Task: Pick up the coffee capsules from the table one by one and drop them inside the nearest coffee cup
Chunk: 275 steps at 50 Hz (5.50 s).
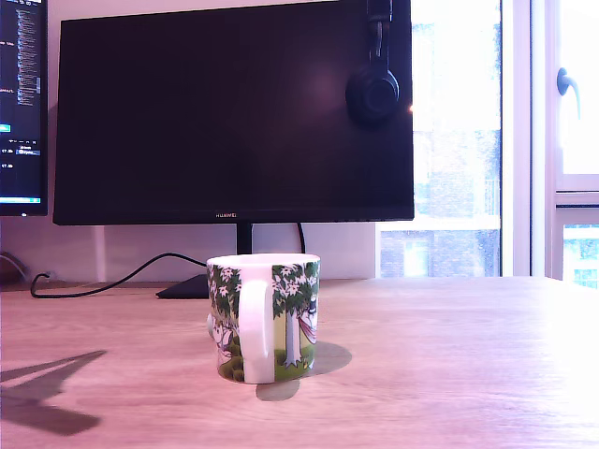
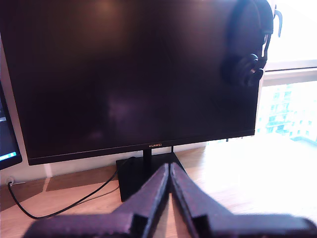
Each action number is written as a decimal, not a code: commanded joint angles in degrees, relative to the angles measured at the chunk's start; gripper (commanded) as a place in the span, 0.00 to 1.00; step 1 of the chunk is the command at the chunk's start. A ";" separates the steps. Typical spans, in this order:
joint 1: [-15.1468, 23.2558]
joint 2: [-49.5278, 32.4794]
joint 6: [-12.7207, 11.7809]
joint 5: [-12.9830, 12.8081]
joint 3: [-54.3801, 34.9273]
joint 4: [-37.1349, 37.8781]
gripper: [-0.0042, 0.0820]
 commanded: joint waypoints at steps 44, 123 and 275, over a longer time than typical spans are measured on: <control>-0.76 8.72 0.57 6.10 -1.03 -5.07 0.03; -3.82 40.30 9.25 18.64 -1.03 10.19 0.03; -10.47 101.24 46.47 31.32 49.44 -21.05 0.02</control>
